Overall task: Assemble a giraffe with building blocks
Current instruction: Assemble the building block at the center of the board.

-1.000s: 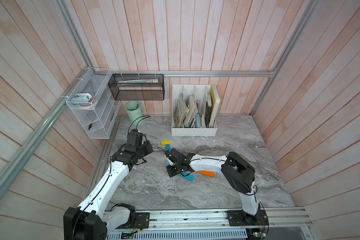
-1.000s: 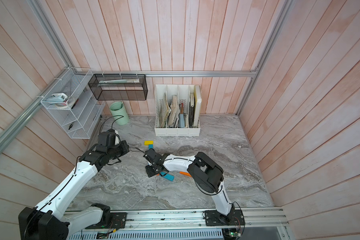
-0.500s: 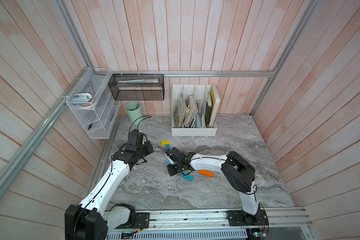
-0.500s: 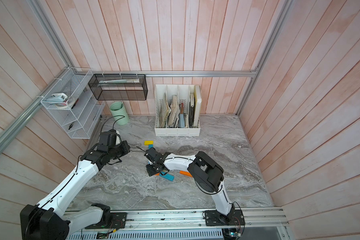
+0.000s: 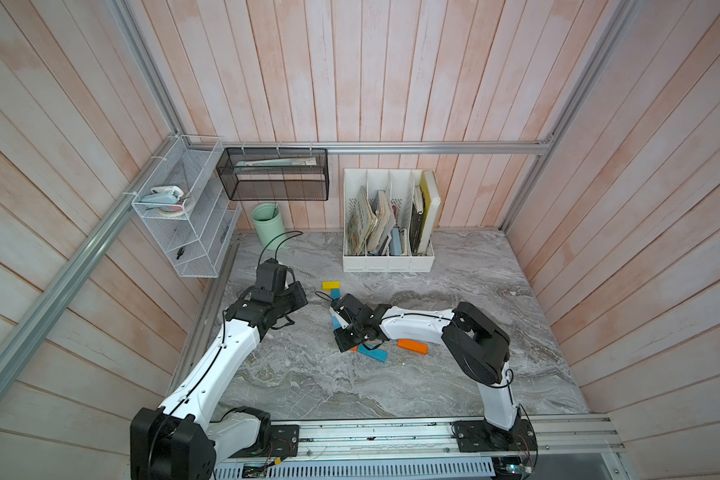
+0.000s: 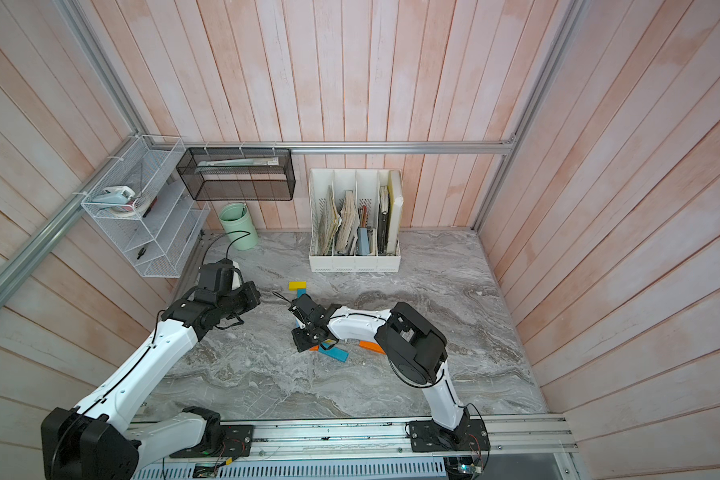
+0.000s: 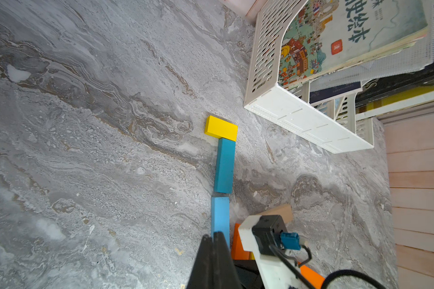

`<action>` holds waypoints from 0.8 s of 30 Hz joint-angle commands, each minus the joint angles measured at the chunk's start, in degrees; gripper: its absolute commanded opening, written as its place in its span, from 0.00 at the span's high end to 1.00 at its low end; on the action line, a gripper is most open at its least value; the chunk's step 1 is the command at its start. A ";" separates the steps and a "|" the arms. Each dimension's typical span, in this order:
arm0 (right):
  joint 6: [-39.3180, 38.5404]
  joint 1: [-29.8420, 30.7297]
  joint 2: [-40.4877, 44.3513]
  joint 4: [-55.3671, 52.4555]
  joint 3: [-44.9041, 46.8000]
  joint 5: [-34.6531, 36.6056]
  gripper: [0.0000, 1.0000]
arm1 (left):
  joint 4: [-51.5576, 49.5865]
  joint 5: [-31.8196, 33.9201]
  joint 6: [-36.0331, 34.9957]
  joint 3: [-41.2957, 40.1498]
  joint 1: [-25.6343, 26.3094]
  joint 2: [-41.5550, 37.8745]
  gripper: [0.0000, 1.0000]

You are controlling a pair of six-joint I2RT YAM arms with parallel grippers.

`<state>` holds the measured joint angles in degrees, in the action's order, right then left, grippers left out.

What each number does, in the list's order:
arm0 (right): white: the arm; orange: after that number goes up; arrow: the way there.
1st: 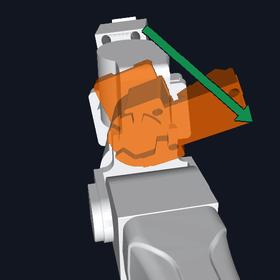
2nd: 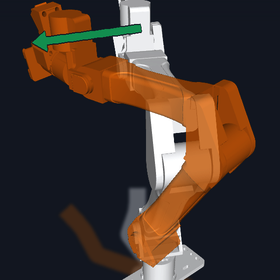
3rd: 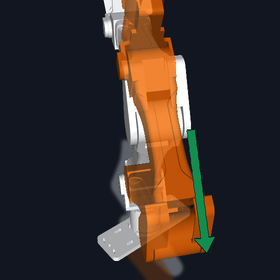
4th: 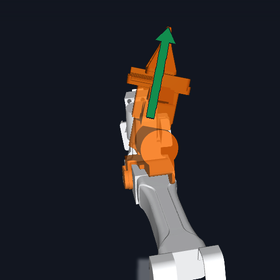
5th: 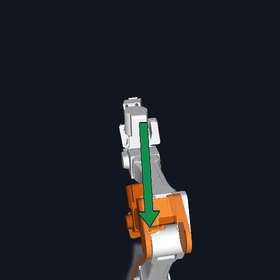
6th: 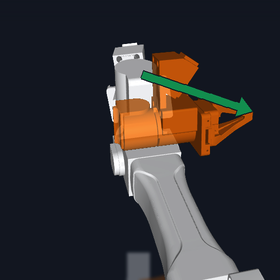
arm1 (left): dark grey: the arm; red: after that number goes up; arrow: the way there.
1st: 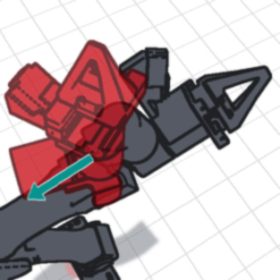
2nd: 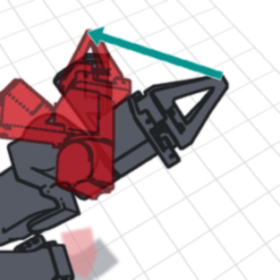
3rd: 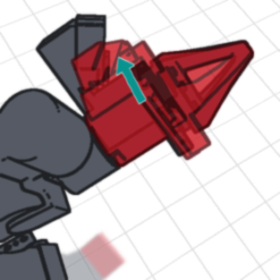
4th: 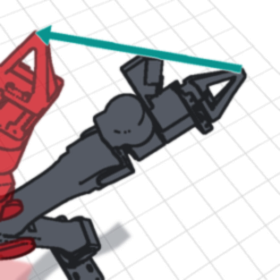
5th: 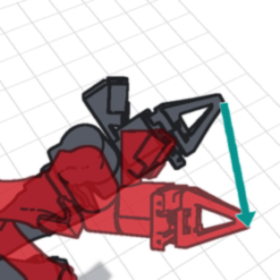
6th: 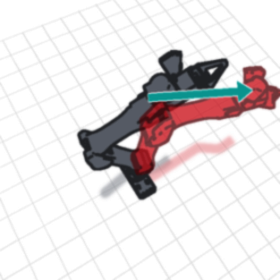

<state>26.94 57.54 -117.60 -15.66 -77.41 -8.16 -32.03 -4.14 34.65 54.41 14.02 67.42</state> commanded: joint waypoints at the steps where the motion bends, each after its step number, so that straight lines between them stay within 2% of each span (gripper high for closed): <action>1: -0.22 -0.02 -1.45 0.63 -1.26 -1.58 1.00 | 1.15 -0.52 -1.17 0.84 -0.32 0.37 1.00; 24: -0.29 0.12 -2.66 0.28 -2.16 -1.06 1.00 | 1.01 -0.42 -1.43 0.35 -0.38 -0.11 1.00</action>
<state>26.94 57.56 -119.26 -14.79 -79.37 -8.95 -32.01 -4.19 34.04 54.41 14.02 67.46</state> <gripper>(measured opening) 0.039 0.055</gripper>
